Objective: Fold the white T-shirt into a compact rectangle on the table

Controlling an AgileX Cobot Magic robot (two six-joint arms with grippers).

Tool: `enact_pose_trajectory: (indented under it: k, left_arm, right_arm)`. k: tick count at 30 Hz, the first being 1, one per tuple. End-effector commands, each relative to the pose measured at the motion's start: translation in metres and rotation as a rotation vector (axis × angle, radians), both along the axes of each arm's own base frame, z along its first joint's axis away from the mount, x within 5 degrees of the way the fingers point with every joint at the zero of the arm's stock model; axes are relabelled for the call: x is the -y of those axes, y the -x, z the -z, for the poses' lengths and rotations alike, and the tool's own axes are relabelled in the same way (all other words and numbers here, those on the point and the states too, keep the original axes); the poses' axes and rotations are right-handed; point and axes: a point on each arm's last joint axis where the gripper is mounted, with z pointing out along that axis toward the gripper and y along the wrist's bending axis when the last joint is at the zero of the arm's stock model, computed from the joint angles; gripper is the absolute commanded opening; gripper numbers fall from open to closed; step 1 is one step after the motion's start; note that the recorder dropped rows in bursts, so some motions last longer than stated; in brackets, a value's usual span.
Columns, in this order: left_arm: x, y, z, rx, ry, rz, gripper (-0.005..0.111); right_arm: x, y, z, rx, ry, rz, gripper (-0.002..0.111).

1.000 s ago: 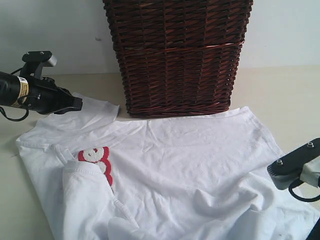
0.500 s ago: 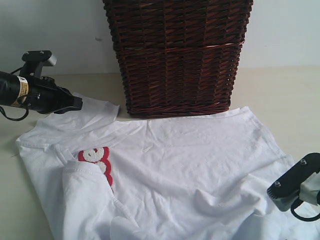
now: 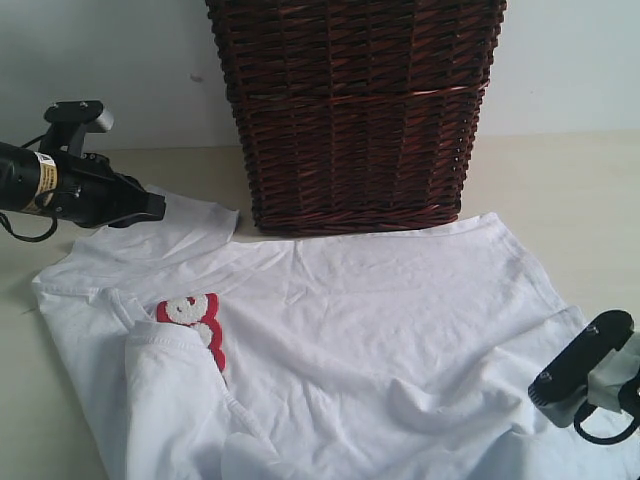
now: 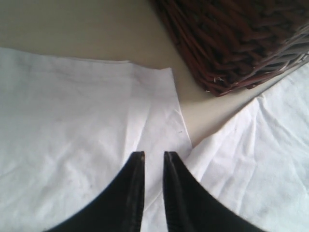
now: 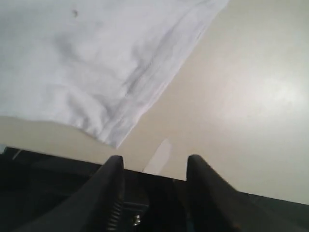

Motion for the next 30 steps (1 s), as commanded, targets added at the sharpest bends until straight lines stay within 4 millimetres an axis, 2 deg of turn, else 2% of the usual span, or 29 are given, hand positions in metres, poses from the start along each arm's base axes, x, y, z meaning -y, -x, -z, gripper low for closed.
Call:
enact_pose_trajectory:
  k: [1, 3, 5, 8, 10, 12, 14, 17, 20, 23, 25, 27, 30]
  left_arm:
    - [-0.001, 0.0, -0.005, 0.006, 0.012, -0.009, 0.017]
    - [-0.001, 0.0, -0.005, 0.006, 0.012, -0.009, 0.017]
    - [-0.001, 0.0, -0.005, 0.006, 0.014, -0.007, 0.017]
    - [0.0, 0.001, -0.005, 0.002, 0.025, 0.004, 0.017]
    - [0.002, 0.002, -0.005, -0.003, 0.038, 0.019, 0.017]
    - [0.003, 0.003, -0.006, -0.007, 0.049, 0.031, 0.017]
    - [0.004, 0.003, -0.006, -0.01, 0.056, 0.039, 0.017]
    - [0.004, 0.003, -0.006, -0.011, 0.059, 0.042, 0.017]
    - [0.004, 0.003, -0.006, -0.011, 0.059, 0.042, 0.017]
    - [0.004, 0.003, -0.006, -0.011, 0.059, 0.042, 0.017]
    - [0.004, 0.003, -0.006, -0.01, 0.058, 0.04, 0.017]
    - [0.003, 0.003, -0.006, -0.009, 0.054, 0.036, 0.017]
    - [0.003, 0.003, -0.006, -0.008, 0.051, 0.033, 0.017]
  right_arm:
    - [0.007, -0.01, -0.003, 0.189, 0.078, 0.122, 0.043]
    - [0.003, -0.016, -0.002, 0.311, 0.014, 0.246, 0.043]
    - [-0.008, -0.023, 0.0, 0.399, -0.131, 0.314, 0.043]
    - [-0.034, -0.04, 0.004, 0.493, -0.416, 0.235, 0.039]
    - [-0.046, -0.051, 0.011, 0.529, -0.486, 0.121, 0.027]
    - [-0.049, -0.068, 0.018, 0.569, -0.428, 0.083, 0.012]
    - [-0.043, -0.09, 0.022, 0.631, -0.319, 0.124, 0.0]
    - [-0.034, -0.126, 0.022, 0.712, -0.237, 0.202, 0.0]
    - [-0.031, -0.162, 0.024, 0.727, -0.315, 0.212, 0.0]
    - [-0.023, -0.196, 0.03, 0.745, -0.486, 0.243, 0.0]
    - [-0.01, -0.224, 0.041, 0.755, -0.565, 0.3, 0.0]
    - [0.005, -0.247, 0.057, 0.759, -0.557, 0.352, 0.0]
    - [0.023, -0.27, 0.08, 0.751, -0.523, 0.407, 0.0]
